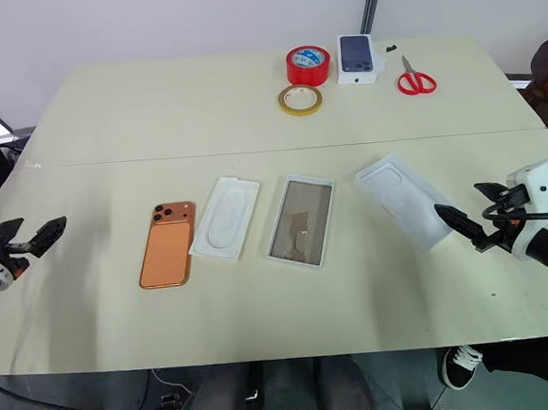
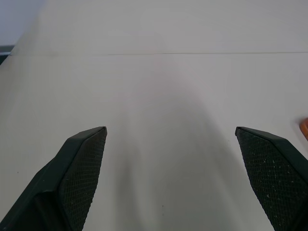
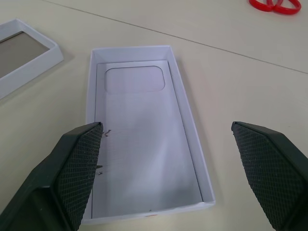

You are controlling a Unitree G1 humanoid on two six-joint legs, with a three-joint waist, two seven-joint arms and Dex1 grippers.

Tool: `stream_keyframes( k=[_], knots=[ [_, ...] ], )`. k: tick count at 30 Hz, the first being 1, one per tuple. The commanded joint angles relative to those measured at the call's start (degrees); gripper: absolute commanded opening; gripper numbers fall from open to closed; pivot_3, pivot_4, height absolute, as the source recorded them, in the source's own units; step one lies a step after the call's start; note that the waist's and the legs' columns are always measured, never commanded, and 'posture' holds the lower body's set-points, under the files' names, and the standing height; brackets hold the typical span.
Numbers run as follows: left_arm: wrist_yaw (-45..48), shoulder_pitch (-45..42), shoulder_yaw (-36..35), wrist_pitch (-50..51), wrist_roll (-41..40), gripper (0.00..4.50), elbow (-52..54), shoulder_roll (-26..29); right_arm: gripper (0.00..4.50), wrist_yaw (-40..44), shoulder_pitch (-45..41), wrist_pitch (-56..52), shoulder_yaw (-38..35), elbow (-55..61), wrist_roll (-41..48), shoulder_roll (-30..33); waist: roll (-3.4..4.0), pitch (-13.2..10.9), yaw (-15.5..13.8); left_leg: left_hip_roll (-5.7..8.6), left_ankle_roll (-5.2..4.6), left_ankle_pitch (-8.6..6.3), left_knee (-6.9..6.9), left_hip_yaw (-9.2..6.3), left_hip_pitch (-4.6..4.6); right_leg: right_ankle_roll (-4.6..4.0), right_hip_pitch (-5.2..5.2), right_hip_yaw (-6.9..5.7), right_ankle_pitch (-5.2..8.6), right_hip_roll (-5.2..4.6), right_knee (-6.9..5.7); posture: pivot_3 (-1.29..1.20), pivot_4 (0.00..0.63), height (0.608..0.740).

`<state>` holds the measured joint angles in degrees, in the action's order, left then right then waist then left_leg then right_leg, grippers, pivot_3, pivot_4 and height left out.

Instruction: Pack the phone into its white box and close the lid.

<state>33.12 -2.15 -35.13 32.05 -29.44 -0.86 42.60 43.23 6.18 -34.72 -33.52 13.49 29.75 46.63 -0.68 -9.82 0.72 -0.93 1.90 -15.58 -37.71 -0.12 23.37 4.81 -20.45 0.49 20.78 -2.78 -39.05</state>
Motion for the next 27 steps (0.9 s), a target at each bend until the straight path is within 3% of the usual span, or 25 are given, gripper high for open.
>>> stream_keyframes(
  k=[1,12,19,27],
  knots=[
    [-0.1,-0.6,-1.3,-0.6,-0.8,4.50,1.8,0.4,4.47,0.0,-0.6,0.3,-0.3,2.8,1.0,0.3,0.00,0.0,0.0,0.00,0.00,0.00,0.00,0.00,0.00,0.00,0.00,0.00,0.00,0.00,0.00,0.00,0.150,0.740],
    [-1.4,-2.5,2.4,3.0,-3.1,4.50,6.9,-1.5,4.47,-0.3,-5.1,-0.2,3.9,4.8,1.7,0.8,0.00,0.0,0.0,0.00,0.00,0.00,0.00,0.00,0.00,0.00,0.00,0.00,0.00,0.00,-0.01,0.00,0.150,0.740],
    [-7.3,-8.2,13.4,13.3,-8.3,4.50,18.9,-9.6,4.47,-1.8,-10.8,-2.3,11.6,10.2,2.1,-0.2,-0.01,0.0,-0.1,0.01,0.00,0.00,-0.13,-0.01,0.05,0.01,0.02,-0.01,-0.01,0.02,-0.03,0.00,0.150,0.740],
    [-15.7,-18.1,21.5,29.3,-12.2,4.50,21.2,-14.7,4.47,-3.5,-16.1,-4.4,21.0,16.1,2.0,-1.8,-0.02,0.0,0.0,0.00,0.00,0.00,-0.18,-0.06,0.05,0.02,0.01,0.00,-0.01,0.13,-0.07,0.00,0.150,0.740]
  ],
)
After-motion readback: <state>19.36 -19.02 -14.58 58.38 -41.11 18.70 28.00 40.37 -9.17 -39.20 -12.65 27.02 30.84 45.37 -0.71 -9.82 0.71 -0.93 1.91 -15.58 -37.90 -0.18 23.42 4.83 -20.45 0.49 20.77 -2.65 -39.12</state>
